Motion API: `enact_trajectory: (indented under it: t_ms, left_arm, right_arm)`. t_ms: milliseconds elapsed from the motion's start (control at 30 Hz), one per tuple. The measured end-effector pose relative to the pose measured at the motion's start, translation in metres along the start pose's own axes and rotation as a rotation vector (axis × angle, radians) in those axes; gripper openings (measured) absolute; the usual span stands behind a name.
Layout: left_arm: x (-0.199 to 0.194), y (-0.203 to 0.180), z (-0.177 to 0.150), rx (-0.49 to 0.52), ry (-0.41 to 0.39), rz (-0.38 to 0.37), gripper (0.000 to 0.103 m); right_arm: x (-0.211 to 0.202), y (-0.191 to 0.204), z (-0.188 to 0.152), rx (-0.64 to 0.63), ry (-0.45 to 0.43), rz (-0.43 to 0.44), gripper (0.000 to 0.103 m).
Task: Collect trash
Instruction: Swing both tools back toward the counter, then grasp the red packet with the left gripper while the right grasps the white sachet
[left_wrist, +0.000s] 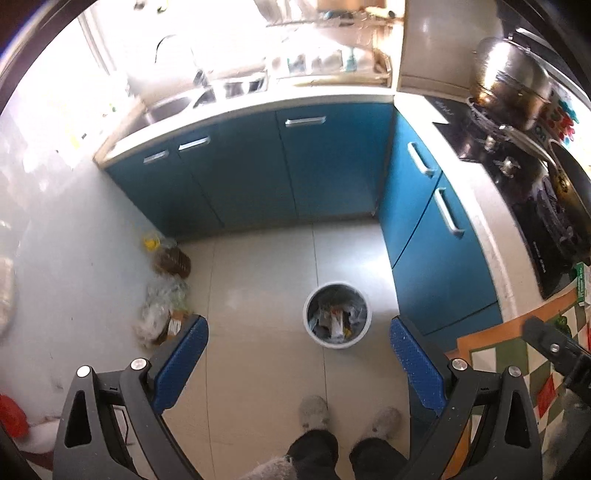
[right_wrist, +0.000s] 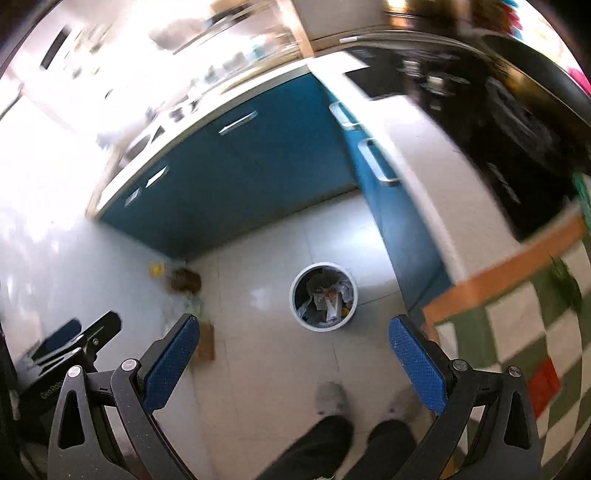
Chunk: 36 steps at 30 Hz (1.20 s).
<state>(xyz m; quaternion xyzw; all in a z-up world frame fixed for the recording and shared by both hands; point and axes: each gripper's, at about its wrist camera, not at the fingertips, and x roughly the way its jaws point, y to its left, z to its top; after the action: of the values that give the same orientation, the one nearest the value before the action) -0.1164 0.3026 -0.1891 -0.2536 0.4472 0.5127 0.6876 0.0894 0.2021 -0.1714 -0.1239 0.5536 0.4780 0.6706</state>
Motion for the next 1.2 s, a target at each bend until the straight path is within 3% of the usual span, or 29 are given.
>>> enact_trajectory:
  t_ms: [167, 267, 500, 633, 667, 700, 733, 833, 900, 967, 1033, 1100, 1200]
  left_arm:
    - [0.008, -0.082, 0.011, 0.168, 0.087, -0.128, 0.1]
    - [0.013, -0.156, 0.001, 0.318, 0.135, -0.183, 0.1]
    - [0.017, -0.332, -0.067, 0.644, 0.289, -0.385, 0.1]
    - [0.029, -0.394, -0.114, 0.794, 0.388, -0.411, 0.099]
    - [0.032, -0.404, -0.125, 0.826, 0.398, -0.407, 0.092]
    - [0.033, -0.409, -0.132, 0.844, 0.404, -0.396, 0.075]
    - [0.034, -0.414, -0.139, 0.864, 0.405, -0.382, 0.074]
    - [0.017, -0.422, -0.149, 0.941, 0.326, -0.419, 0.04]
    - [0.01, -0.425, -0.152, 0.975, 0.291, -0.387, 0.017]
    - [0.009, -0.425, -0.148, 0.974, 0.271, -0.365, 0.004]
    - [0.009, -0.424, -0.141, 0.943, 0.283, -0.366, 0.001]
    - [0.006, -0.421, -0.13, 0.918, 0.276, -0.368, 0.001]
    - [-0.001, -0.42, -0.122, 0.894, 0.263, -0.383, 0.0]
  right_arm:
    - [-0.044, -0.091, -0.009, 0.211, -0.056, -0.095, 0.103]
    - [-0.071, -0.16, -0.031, 0.354, -0.077, -0.204, 0.103]
    - [-0.133, -0.342, -0.113, 0.732, -0.055, -0.404, 0.103]
    - [-0.159, -0.407, -0.159, 0.829, -0.028, -0.492, 0.103]
    - [-0.162, -0.417, -0.166, 0.841, -0.025, -0.506, 0.103]
    - [-0.166, -0.429, -0.177, 0.854, -0.019, -0.525, 0.103]
    - [-0.166, -0.436, -0.182, 0.86, -0.017, -0.534, 0.103]
    - [-0.165, -0.453, -0.194, 0.867, -0.009, -0.554, 0.103]
    - [-0.162, -0.463, -0.198, 0.878, -0.017, -0.562, 0.103]
    - [-0.158, -0.471, -0.198, 0.889, -0.026, -0.578, 0.103]
    - [-0.152, -0.481, -0.198, 0.909, -0.036, -0.585, 0.103]
    - [-0.145, -0.488, -0.196, 0.932, -0.031, -0.59, 0.092]
    - [-0.141, -0.484, -0.184, 0.86, -0.046, -0.657, 0.075]
